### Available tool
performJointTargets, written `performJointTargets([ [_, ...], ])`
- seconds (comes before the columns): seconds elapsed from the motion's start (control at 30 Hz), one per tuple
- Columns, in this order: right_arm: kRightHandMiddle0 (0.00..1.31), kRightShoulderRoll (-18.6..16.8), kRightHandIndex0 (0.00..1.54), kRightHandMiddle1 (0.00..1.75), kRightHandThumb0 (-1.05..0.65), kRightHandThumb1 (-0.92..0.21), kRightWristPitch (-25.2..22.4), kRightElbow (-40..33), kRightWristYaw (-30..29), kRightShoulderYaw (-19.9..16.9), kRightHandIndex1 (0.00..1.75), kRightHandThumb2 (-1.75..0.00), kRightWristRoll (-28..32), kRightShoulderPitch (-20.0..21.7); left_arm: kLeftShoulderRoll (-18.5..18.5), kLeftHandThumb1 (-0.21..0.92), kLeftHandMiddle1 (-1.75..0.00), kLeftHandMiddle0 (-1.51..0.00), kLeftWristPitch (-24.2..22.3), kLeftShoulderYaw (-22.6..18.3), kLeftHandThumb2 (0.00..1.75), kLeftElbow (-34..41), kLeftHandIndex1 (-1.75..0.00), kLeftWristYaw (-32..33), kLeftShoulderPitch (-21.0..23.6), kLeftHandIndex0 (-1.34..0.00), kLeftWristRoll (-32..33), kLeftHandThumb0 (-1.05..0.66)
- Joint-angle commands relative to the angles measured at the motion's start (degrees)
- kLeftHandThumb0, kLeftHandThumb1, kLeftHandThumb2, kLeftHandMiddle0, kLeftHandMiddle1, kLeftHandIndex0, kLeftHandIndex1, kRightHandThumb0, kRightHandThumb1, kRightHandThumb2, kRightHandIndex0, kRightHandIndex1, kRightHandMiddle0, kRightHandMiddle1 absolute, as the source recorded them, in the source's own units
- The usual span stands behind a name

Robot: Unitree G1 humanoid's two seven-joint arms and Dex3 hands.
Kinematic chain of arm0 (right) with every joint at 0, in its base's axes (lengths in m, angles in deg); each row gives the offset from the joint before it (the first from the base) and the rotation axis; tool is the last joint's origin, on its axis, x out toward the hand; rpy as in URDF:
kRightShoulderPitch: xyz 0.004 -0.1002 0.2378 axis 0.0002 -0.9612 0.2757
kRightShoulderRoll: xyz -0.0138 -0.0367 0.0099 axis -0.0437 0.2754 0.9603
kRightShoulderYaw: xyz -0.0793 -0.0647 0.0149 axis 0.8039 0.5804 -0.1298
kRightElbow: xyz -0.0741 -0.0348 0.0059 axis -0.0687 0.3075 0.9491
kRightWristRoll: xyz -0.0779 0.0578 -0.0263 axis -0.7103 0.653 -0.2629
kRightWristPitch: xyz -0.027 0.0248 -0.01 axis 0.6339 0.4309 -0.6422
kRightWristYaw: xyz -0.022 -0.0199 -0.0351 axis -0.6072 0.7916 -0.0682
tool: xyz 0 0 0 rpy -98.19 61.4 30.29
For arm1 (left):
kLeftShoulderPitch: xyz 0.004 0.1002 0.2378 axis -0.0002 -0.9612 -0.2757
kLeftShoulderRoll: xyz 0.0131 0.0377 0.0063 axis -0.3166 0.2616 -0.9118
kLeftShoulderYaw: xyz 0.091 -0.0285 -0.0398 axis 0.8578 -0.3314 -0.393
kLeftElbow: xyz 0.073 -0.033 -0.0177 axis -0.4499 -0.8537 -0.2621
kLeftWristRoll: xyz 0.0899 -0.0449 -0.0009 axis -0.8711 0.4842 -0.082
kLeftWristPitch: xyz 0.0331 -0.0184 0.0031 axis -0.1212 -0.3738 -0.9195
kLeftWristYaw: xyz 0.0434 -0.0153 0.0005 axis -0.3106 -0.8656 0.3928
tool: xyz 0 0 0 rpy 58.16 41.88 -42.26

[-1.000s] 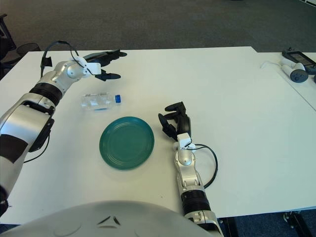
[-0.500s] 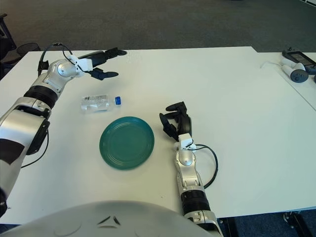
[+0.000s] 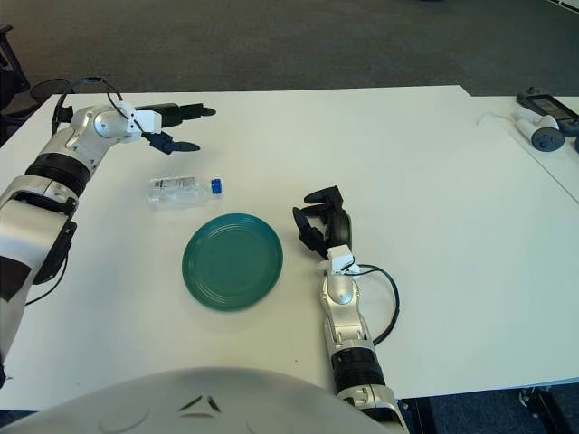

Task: Put the bottle into the plate.

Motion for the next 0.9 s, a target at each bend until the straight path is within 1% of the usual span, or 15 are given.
performJointTargets([
  [0.0,0.27,0.1,0.41,1.67,0.0,-0.92,-4.3,7.3,0.4,-0.2,1.32,-0.35,0.2,-4.1,-0.2,0.92,0.0,0.0,-1.5,2.5,0.21,2.0,0.0,0.6,0.6,0.0,-3.2,-1.04],
  [0.17,0.28,0.1,0.41,1.68,0.0,-0.92,-4.9,6.7,0.6,-0.1,1.31,-0.35,0.3,-4.4,-1.0,0.91,0.0,0.0,-3.1,5.2,0.1,5.5,0.0,0.0,-0.2,0.0,-7.1,-1.04],
  [0.3,0.27,0.2,0.41,1.67,0.0,-0.92,-5.6,6.1,1.1,0.1,1.31,-0.35,0.2,-4.7,-2.1,0.91,0.0,0.0,-3.6,9.3,0.07,7.8,0.0,-1.2,0.2,0.0,-12.5,-1.05],
  [0.37,0.27,0.2,0.41,1.67,0.0,-0.92,-5.7,6.0,1.3,0.1,1.31,-0.35,0.4,-4.7,-2.3,0.91,0.0,0.0,-3.9,10.3,0.06,8.6,0.0,-1.3,0.1,0.0,-13.7,-1.05],
  [0.47,0.27,0.2,0.41,1.68,0.0,-0.92,-5.6,5.9,1.5,0.0,1.31,-0.35,0.6,-4.9,-2.6,0.92,0.0,0.0,-4.1,11.1,0.06,9.8,0.0,-1.2,-0.3,0.0,-15.1,-1.05],
  [0.6,0.27,0.2,0.41,1.67,0.0,-0.92,-5.5,5.8,1.8,-0.1,1.32,-0.36,0.7,-5.0,-4.3,0.92,0.0,0.0,-4.0,11.6,0.08,15.2,0.0,-2.3,-2.0,0.0,-16.5,-1.05],
  [0.7,0.26,0.2,0.41,1.68,0.0,-0.92,-6.0,5.7,1.7,-0.1,1.33,-0.36,0.5,-5.0,-5.9,0.92,0.0,0.0,-4.3,11.3,0.12,19.9,0.0,-4.0,-3.5,0.0,-16.8,-1.05],
  [0.87,0.26,0.0,0.4,1.68,0.0,-0.92,-6.7,5.5,1.8,-0.1,1.33,-0.36,0.7,-4.9,-6.9,0.92,0.0,0.0,-4.6,11.4,0.19,23.5,0.0,-4.8,-5.0,0.0,-17.5,-1.05],
])
